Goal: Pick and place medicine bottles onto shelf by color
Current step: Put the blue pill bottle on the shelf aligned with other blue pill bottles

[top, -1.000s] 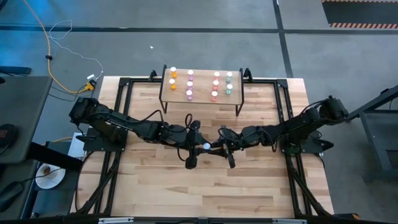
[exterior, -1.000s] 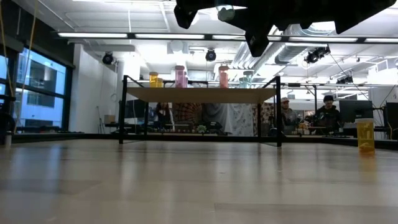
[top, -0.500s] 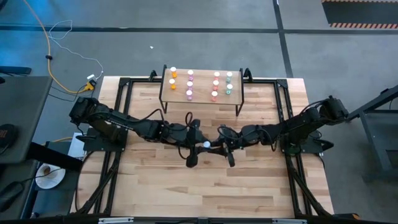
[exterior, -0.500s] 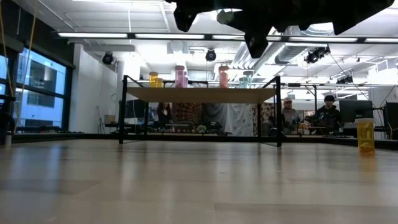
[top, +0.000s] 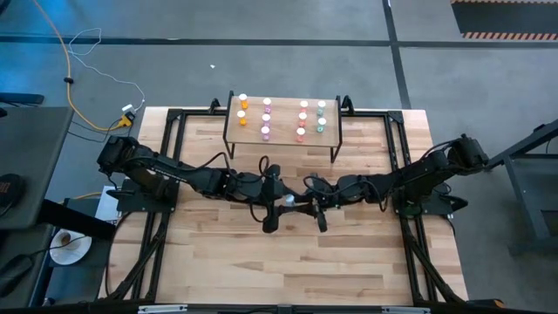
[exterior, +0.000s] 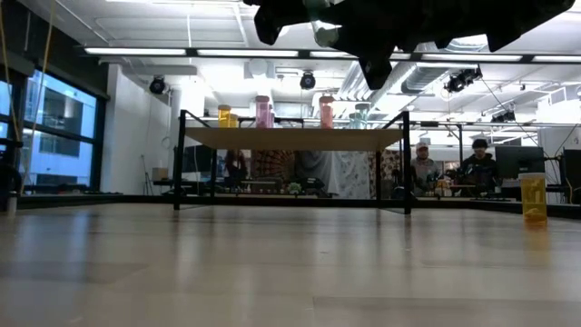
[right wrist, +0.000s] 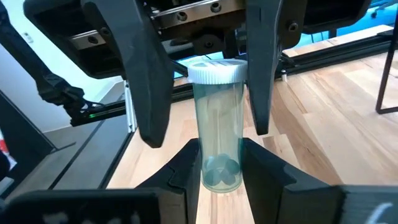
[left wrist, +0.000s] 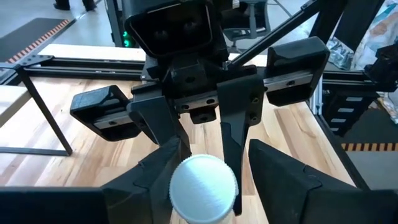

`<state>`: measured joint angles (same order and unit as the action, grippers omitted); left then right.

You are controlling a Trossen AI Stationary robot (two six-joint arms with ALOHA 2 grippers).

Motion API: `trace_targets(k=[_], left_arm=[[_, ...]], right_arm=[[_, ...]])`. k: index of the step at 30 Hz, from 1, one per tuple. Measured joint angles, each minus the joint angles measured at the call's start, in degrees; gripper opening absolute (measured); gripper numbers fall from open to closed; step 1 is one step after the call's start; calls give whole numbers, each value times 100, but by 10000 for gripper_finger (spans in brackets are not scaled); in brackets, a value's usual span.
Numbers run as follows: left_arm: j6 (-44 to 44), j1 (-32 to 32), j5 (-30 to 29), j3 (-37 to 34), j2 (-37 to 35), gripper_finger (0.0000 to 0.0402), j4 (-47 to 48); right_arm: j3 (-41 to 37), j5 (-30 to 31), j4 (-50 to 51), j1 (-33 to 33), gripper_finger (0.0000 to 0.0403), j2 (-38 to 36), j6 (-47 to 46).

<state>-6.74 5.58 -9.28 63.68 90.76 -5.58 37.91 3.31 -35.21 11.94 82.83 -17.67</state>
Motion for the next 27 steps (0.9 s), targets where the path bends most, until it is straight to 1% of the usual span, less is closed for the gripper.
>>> trace_targets(k=[6, 9, 16, 20, 27], left_arm=[[-6, 0, 2, 0, 0, 197, -17], [0, 0, 0, 0, 0, 199, -70], [316, 0, -39, 2, -4, 200, -157], [400, 2, -42, 17, -115, 200, -184], [444, 4, -42, 13, -486, 200, 72]], right_arm=[[0, 12, 14, -7, 89, 0, 13], [0, 14, 43, -7, 89, 0, -4], [0, 20, 108, -7, 89, 0, -6], [0, 35, 139, -9, 89, 0, -6], [0, 116, 158, -9, 89, 2, -6]])
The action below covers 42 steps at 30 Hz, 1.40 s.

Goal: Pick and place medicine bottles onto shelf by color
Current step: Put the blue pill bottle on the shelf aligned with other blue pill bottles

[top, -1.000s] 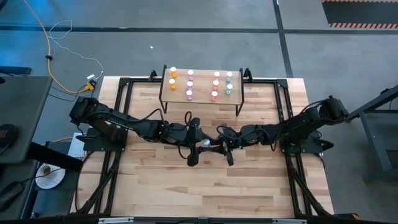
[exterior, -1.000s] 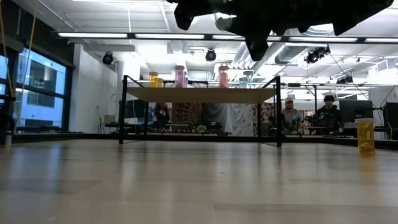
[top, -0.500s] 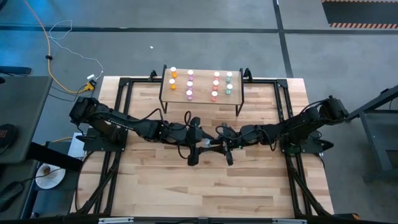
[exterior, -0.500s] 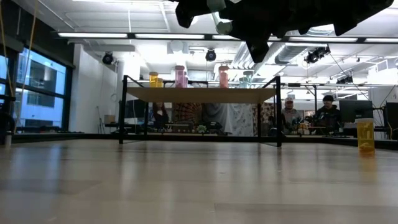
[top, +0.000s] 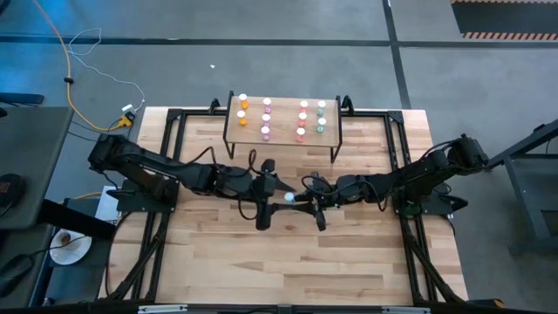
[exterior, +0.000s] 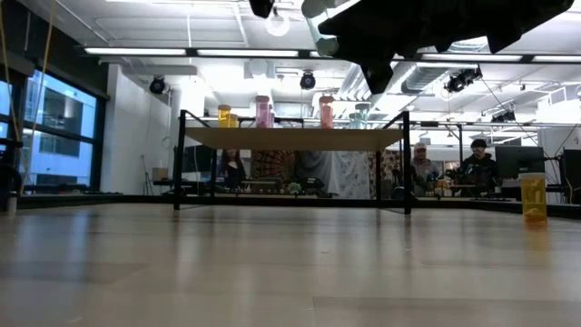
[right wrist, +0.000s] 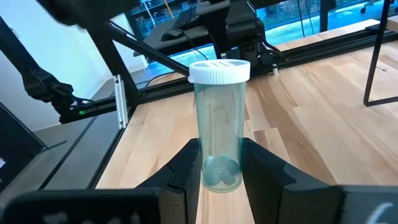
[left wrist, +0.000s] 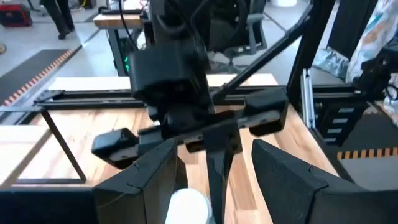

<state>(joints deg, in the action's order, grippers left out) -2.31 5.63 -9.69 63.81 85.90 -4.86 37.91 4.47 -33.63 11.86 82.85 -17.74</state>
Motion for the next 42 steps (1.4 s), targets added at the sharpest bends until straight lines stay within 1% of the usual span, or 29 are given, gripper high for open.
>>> trace_targets(k=[7, 14, 17, 21, 24, 29, 32, 36, 40, 42], left_arm=[[2, 36, 2, -2, -399, 200, 471], [232, 125, 2, -2, -834, 200, 957], [325, 125, 0, -2, -989, 200, 1193], [406, 110, -32, -6, -1064, 200, 1523], [406, 101, -185, -9, -1085, 200, 1769], [175, 101, -260, -351, -1139, 200, 1875], [-15, 101, -524, -583, -1255, 200, 1881], [-179, 101, -854, -907, -1582, 200, 1858], [-281, 101, -1173, -1170, -1943, 200, 1858], [-304, 113, -1287, -1293, -2122, 200, 1884]], right_arm=[[0, 22, -44, 2, 89, 0, 19], [0, 629, -43, 2, 89, 0, 297], [-2, 979, -128, 2, 89, 0, 426], [-2, 1436, -176, 2, 89, 0, 603], [-2, 1748, -271, 2, 89, 0, 784], [-2, 2044, -419, 6, 89, 0, 1112], [-2, 2164, -437, -26, 89, 0, 1221], [-2, 2329, -435, -105, 89, 0, 1244], [-2, 2653, -437, -142, 89, 0, 1282], [-2, 2934, -504, -138, 89, -2, 1422]])
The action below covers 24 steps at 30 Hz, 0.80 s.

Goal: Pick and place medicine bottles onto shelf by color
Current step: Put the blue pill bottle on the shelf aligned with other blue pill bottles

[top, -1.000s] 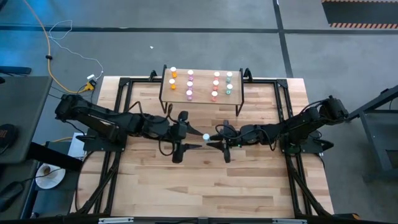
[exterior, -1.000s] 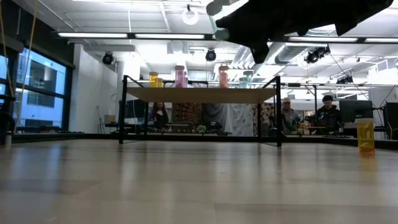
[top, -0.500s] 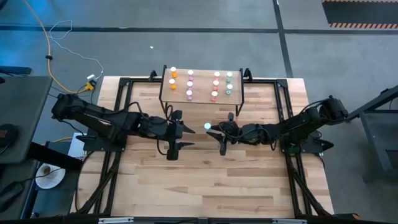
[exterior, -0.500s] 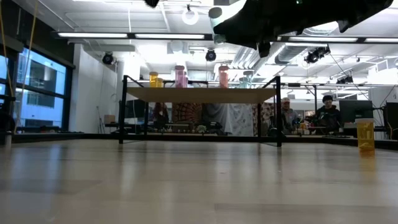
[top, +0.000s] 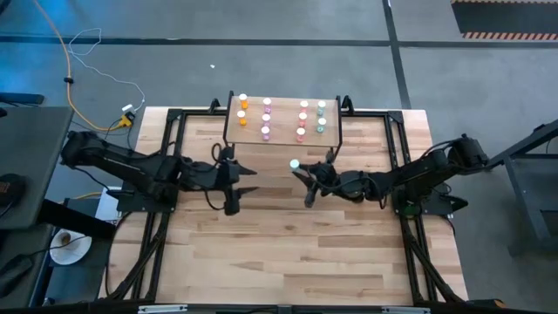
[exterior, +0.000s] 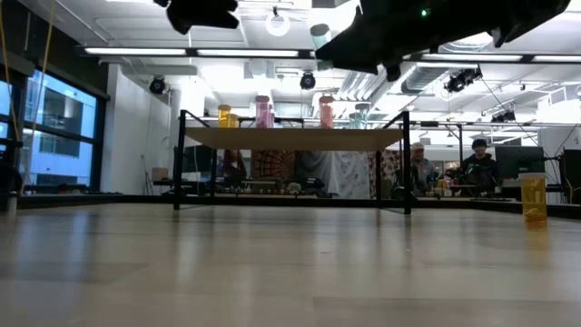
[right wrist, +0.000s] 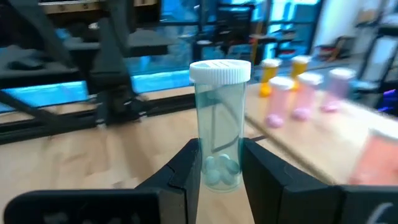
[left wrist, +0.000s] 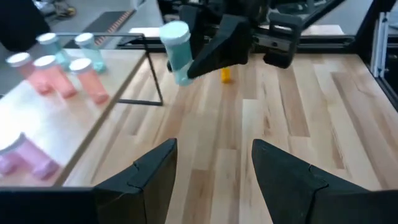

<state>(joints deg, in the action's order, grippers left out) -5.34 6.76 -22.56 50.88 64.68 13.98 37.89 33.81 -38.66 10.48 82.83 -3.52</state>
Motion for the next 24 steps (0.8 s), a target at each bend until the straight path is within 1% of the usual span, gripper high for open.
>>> trace_targets(k=[2, 9, 16, 20, 24], left_arm=[[-2, 25, -80, -130, -184, 200, -5], [53, 43, -262, -571, -745, 200, -11], [103, 40, -341, -700, -1107, 200, 32], [190, 40, -344, -700, -1176, 200, 35], [253, 40, -344, -700, -1193, 200, 37]], right_arm=[[-2, 303, -30, 0, 89, -78, 162], [-2, 925, 254, 4, 89, -522, 408], [-3, 1439, 403, -77, 89, -916, 843], [-6, 1795, 887, -222, 89, -1210, 863], [-108, 1981, 1442, -477, 89, -1590, 589]])
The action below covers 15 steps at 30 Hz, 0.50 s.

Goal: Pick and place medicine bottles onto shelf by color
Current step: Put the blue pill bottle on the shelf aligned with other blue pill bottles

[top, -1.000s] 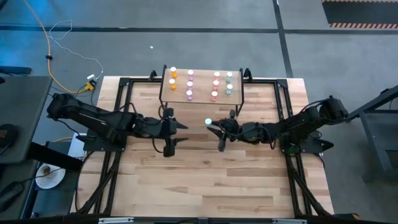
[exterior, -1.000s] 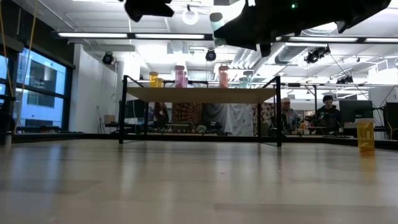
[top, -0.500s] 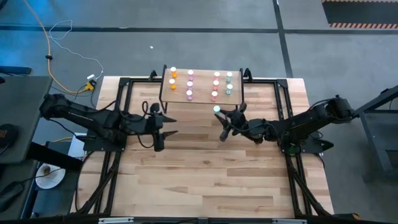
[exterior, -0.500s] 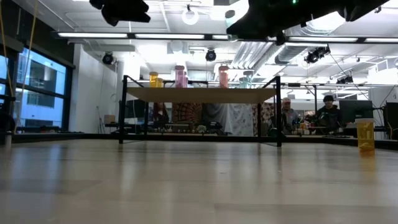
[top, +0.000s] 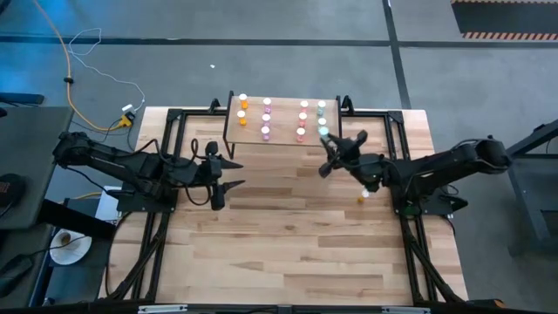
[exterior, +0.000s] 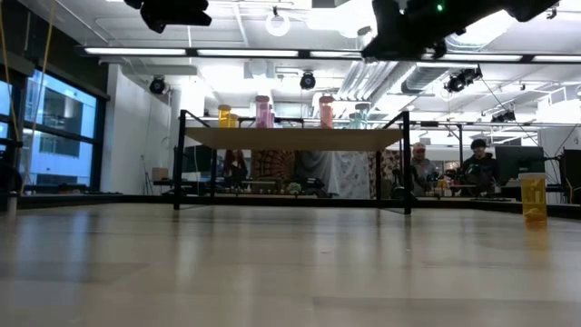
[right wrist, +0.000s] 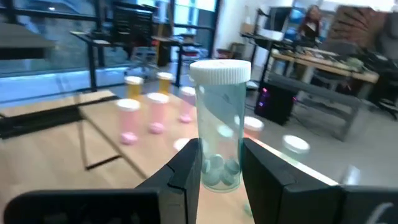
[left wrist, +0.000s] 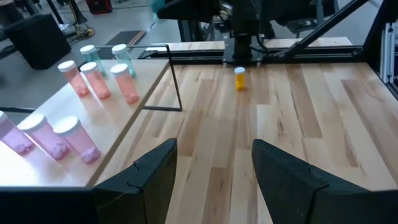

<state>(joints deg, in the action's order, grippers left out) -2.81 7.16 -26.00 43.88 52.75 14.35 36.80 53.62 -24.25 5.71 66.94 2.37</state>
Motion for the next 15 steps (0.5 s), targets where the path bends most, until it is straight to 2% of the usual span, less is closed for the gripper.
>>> trace_targets(k=[5, 10, 15], left_arm=[[0, 0, 0, 0, 2, 200, 3], [2, 0, -7, 0, 2, 200, 2], [2, 0, -20, 0, 2, 200, 1]], right_arm=[[-525, -16, 109, -347, 89, -552, -549], [-1174, -542, -703, -541, 89, -859, -688], [-1593, -635, -1346, -574, 89, -752, -706]])
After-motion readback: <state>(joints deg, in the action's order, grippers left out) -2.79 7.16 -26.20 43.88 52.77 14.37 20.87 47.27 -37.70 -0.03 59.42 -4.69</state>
